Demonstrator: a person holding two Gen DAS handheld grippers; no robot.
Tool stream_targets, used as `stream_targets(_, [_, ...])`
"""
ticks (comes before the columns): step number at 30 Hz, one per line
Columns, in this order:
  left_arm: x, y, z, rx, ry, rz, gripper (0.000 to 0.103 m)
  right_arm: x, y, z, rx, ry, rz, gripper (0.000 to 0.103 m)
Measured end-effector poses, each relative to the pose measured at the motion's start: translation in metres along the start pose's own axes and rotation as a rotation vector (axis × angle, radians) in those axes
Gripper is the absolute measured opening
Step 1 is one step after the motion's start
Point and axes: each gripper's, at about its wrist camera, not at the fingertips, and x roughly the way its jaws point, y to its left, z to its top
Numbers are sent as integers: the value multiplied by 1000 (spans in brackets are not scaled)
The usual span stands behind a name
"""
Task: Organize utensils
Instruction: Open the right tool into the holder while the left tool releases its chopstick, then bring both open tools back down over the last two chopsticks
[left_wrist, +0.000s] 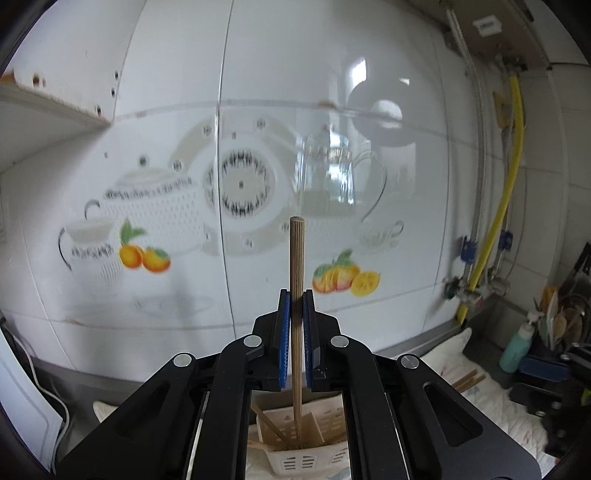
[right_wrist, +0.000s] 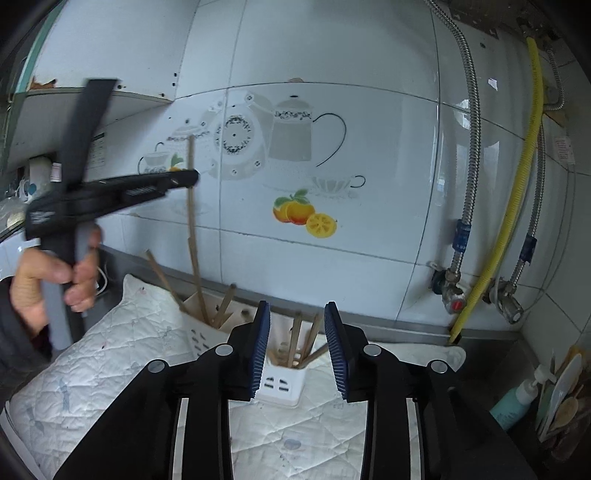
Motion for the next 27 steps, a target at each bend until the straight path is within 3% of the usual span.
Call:
stream_targets(8, [14,2,-22,-7,71,-24,6,-6,11,-31,32,37,44,30])
stream_targets(16, [3,4,-26,-5,82,-34,8,-19,27,-70,88,84,68,30])
stream_targets(27, [-51,3,-36,-13,66,-60,10,-37,62,-145,165,224,95,30])
